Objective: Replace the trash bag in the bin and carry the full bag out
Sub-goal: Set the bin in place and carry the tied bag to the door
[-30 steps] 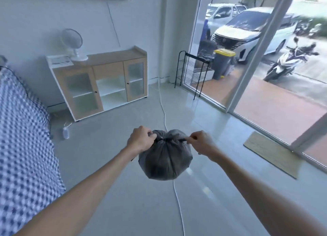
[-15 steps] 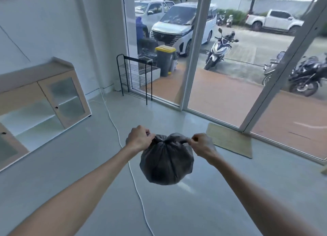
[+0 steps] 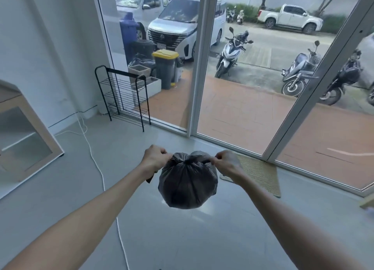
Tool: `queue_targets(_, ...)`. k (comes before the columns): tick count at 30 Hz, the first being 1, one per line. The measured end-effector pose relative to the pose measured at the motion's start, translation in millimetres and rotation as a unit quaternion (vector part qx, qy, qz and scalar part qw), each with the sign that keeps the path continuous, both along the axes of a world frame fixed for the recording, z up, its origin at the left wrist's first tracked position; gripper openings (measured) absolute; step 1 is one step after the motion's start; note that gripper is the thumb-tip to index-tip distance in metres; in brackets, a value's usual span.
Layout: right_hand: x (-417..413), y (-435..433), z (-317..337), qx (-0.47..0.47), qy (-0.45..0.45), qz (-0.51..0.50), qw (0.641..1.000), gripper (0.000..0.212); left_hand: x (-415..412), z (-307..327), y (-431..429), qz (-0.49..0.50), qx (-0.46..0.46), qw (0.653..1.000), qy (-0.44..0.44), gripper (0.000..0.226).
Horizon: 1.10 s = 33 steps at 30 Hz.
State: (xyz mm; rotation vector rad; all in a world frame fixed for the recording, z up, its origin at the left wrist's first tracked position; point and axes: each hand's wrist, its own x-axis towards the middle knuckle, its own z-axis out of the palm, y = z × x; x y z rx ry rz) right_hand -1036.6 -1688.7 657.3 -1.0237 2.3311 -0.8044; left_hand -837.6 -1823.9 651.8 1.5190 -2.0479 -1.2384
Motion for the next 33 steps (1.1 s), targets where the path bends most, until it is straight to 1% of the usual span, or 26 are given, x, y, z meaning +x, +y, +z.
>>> queue_targets(4, -52.1, -69.5, -4.0, 0.009, -0.011, -0.026, 1.0, 0.038, -62.4, -8.9, -80.2, -0.016, 0.041, 0.999, 0.022, 0.023)
queue_targets(8, -108.2, -135.3, -21.2, -0.017, -0.073, -0.082, 0.994, 0.044, -125.3, -21.3, -152.3, -0.016, 0.063, 0.996, 0.054, 0.021)
queue_targets(11, -148.7, -179.4, -32.9, -0.007, -0.1, -0.101, 0.99, 0.04, -170.9, -35.1, -199.7, -0.018, 0.09, 0.994, 0.06, 0.02)
queue_targets(13, -179.4, -211.8, -39.3, -0.001, -0.111, -0.103, 0.989, 0.036, -200.8, -44.3, -232.2, -0.021, 0.112, 0.991, 0.067, 0.019)
queue_targets(16, -224.6, -257.3, -54.1, -0.006, -0.121, -0.099, 0.988, 0.036, -241.1, -57.6, -275.0, -0.019, 0.131, 0.988, 0.077, 0.02)
queue_targets(18, -263.8, -294.9, -69.2, 0.0, -0.129, -0.101, 0.987, 0.037, -277.8, -70.3, -309.5, -0.004, 0.15, 0.985, 0.079, 0.018)
queue_targets(22, -314.3, -348.3, -87.0, 0.017, -0.151, -0.086, 0.985, 0.034, -330.8, -86.2, -357.5, 0.026, 0.179, 0.979, 0.093, 0.017)
queue_targets(25, -346.9, -384.1, -99.2, 0.036, -0.177, -0.086, 0.98, 0.031, -364.6, -98.7, -387.1, 0.04, 0.209, 0.972, 0.097, 0.017)
queue_targets(29, -380.0, -428.3, -115.2, 0.042, -0.186, -0.1, 0.977, 0.028, -399.8, -109.7, -428.0, 0.042, 0.23, 0.967, 0.099, 0.018)
queue_targets(33, -410.3, -482.7, -140.5, 0.054, -0.205, -0.112, 0.971, 0.024, -430.8, -134.9, -486.2, 0.047, 0.252, 0.962, 0.096, 0.022)
